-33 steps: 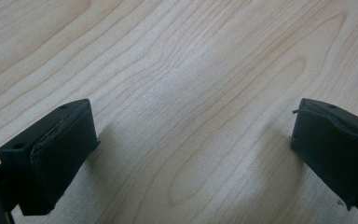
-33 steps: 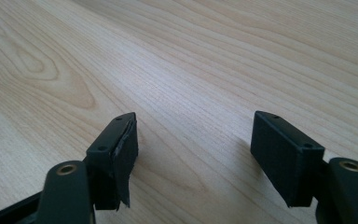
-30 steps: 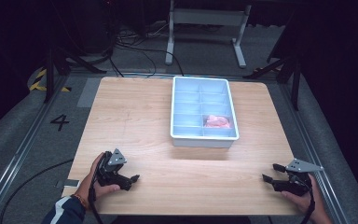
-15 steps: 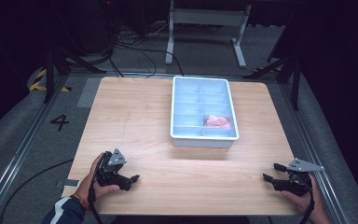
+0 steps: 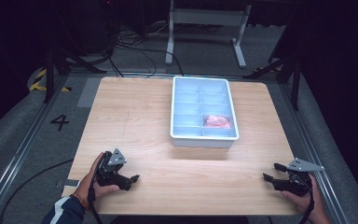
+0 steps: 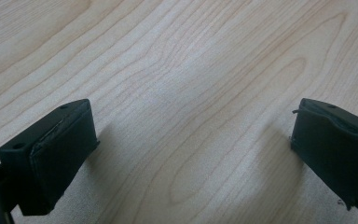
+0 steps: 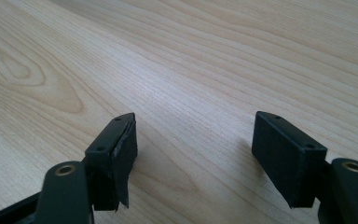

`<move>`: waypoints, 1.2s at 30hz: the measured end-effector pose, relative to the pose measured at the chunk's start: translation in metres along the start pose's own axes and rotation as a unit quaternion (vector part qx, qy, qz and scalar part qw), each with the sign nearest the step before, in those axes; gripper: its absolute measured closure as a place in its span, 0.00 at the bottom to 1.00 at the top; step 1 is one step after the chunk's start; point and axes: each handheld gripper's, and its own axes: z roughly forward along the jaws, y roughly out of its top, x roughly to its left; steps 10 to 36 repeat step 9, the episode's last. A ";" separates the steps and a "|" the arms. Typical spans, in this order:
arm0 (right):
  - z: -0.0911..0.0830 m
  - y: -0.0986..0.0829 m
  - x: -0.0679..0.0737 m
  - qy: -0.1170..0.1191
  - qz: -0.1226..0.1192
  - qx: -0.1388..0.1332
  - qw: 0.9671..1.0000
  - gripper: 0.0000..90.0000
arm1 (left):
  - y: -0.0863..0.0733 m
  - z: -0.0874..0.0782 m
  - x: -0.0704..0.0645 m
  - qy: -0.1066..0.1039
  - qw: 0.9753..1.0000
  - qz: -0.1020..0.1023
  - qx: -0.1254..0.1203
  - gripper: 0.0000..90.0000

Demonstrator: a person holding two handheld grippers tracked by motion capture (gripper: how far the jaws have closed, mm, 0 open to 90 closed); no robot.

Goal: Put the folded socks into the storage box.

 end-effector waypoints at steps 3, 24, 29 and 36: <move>0.000 0.000 0.000 -0.001 0.000 0.000 1.000 0.35 | 0.000 0.000 0.000 0.002 1.000 0.002 0.000 0.00; 0.000 0.000 0.000 -0.001 0.001 0.000 1.000 0.35 | 0.000 0.000 0.000 0.002 1.000 0.002 0.000 0.00; 0.000 0.000 0.000 -0.001 0.001 0.000 1.000 0.35 | 0.000 0.000 0.000 0.002 1.000 0.002 0.000 0.00; 0.000 0.000 0.000 -0.001 0.001 0.000 1.000 0.35 | 0.000 0.000 0.000 0.002 1.000 0.002 0.000 0.00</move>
